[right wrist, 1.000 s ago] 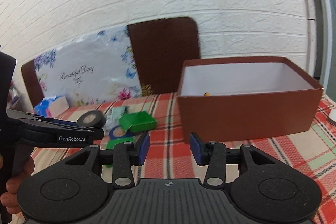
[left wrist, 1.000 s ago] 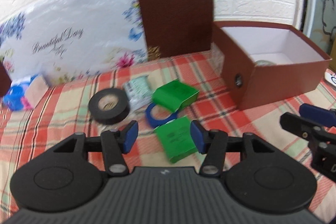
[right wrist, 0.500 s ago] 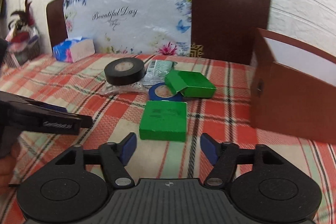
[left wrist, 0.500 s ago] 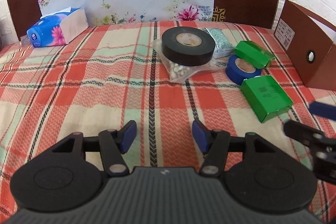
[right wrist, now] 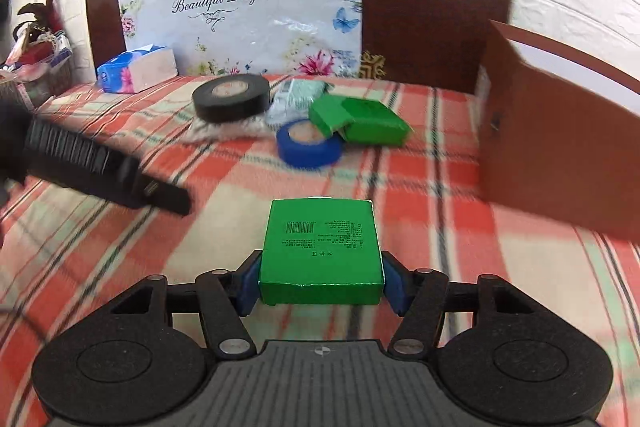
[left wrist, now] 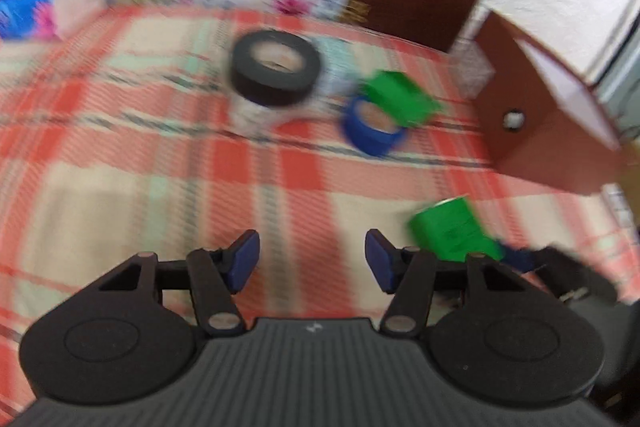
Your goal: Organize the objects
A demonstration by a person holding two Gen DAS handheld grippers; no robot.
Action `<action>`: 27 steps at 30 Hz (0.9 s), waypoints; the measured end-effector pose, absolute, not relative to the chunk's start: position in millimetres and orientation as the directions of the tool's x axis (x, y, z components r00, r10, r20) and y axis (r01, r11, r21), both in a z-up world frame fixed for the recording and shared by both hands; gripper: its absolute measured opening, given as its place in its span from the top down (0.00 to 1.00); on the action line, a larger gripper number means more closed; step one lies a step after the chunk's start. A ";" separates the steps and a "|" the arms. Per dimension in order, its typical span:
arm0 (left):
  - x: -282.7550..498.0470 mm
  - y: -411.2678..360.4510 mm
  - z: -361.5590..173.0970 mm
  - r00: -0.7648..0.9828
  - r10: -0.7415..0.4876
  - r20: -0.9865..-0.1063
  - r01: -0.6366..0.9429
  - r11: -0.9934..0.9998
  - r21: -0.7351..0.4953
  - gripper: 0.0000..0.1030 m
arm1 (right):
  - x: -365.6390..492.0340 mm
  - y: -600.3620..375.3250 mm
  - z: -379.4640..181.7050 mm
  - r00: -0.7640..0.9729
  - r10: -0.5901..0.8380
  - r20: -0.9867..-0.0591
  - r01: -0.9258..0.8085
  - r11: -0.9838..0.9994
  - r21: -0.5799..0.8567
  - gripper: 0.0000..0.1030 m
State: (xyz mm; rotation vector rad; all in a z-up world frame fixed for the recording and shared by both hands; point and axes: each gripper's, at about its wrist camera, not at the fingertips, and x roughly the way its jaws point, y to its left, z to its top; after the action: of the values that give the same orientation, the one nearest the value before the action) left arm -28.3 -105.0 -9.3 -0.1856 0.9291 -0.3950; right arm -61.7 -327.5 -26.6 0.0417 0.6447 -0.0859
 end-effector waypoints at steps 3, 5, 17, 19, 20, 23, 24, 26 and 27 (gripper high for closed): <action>-37.8 -131.0 -10.4 0.439 -0.510 -0.740 0.299 0.859 -0.415 0.41 | -90.3 -329.4 -27.5 0.798 -0.077 -0.597 0.113 0.993 0.023 0.37; -43.5 -152.8 -12.4 0.419 -0.508 -0.752 0.332 0.857 -0.394 0.40 | -99.5 -332.9 -27.9 0.798 -0.079 -0.597 0.121 0.992 0.031 0.33; -57.3 -208.6 14.8 0.444 -0.504 -0.741 0.445 0.842 -0.306 0.69 | -117.0 -338.9 -16.7 0.855 -0.129 -0.502 0.158 0.987 0.014 0.44; -62.8 -220.8 34.0 0.470 -0.515 -0.717 0.482 0.830 -0.280 0.70 | -123.5 -344.5 -5.4 0.881 -0.168 -0.442 0.183 0.983 -0.008 0.43; -63.2 -228.4 44.2 0.482 -0.520 -0.705 0.499 0.824 -0.267 0.70 | -125.4 -348.9 0.5 0.891 -0.189 -0.413 0.199 0.980 -0.019 0.43; -59.8 -259.7 71.8 0.508 -0.545 -0.667 0.549 0.802 -0.237 0.70 | -128.7 -371.6 20.3 0.908 -0.254 -0.333 0.254 0.966 -0.042 0.43; -58.0 -271.6 79.7 0.513 -0.557 -0.653 0.569 0.790 -0.226 0.70 | -129.6 -382.8 27.0 0.910 -0.273 -0.311 0.274 0.961 -0.040 0.43; -51.5 -300.3 92.6 0.520 -0.575 -0.632 0.609 0.768 -0.198 0.70 | -130.5 -408.2 37.8 0.910 -0.306 -0.278 0.311 0.950 -0.029 0.43; -47.2 -316.1 97.3 0.518 -0.583 -0.626 0.627 0.757 -0.186 0.70 | -129.8 -422.0 42.2 0.907 -0.327 -0.267 0.331 0.943 -0.028 0.43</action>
State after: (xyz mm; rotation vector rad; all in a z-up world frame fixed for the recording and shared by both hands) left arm -47.2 -316.1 97.3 0.0662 0.7259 -0.7261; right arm -129.8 -422.0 42.2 0.0178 0.2722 -0.3397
